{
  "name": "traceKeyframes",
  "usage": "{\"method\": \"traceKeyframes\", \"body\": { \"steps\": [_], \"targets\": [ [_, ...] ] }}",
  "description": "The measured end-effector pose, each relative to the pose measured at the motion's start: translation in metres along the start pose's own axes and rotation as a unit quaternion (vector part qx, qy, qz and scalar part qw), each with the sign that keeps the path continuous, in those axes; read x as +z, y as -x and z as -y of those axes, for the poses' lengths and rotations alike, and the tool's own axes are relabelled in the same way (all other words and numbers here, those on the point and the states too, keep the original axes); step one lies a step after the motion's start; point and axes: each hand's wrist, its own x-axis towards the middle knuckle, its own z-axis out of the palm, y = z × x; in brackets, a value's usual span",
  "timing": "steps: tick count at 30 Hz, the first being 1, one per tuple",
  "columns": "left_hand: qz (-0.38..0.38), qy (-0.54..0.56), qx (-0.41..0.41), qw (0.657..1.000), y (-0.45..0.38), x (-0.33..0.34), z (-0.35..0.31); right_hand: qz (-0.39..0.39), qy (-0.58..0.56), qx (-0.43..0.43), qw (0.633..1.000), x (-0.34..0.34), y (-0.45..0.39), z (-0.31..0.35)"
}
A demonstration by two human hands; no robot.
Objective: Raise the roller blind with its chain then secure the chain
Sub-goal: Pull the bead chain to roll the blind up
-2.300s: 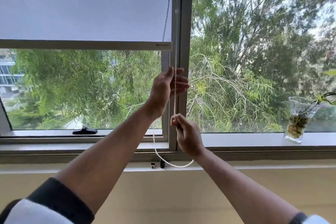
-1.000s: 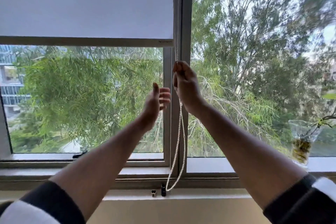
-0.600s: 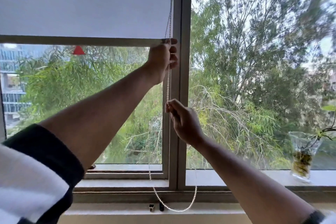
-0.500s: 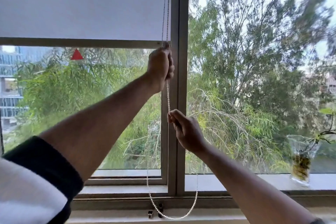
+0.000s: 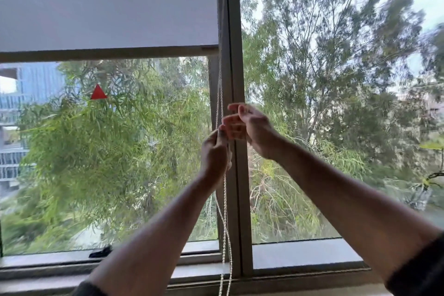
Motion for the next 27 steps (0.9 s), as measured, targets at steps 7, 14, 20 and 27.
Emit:
{"method": "traceKeyframes", "body": {
  "steps": [7,14,20,27],
  "targets": [
    [0.075,0.03,-0.051,0.995,0.019,0.005,0.03,-0.037,0.086,-0.057,0.994,0.024,-0.04,0.066],
    [0.065,-0.114,-0.021,0.991,-0.004,-0.051,0.033,-0.048,0.199,-0.214,0.955,0.027,-0.031,0.027],
    [0.067,-0.151,0.009,0.986,-0.034,-0.066,-0.005,-0.05,0.298,-0.269,0.914,0.022,-0.02,-0.006],
    [0.057,0.051,0.0,0.997,-0.075,-0.022,-0.106,-0.011,0.378,-0.29,0.879,0.023,0.012,-0.052]
  ]
}}
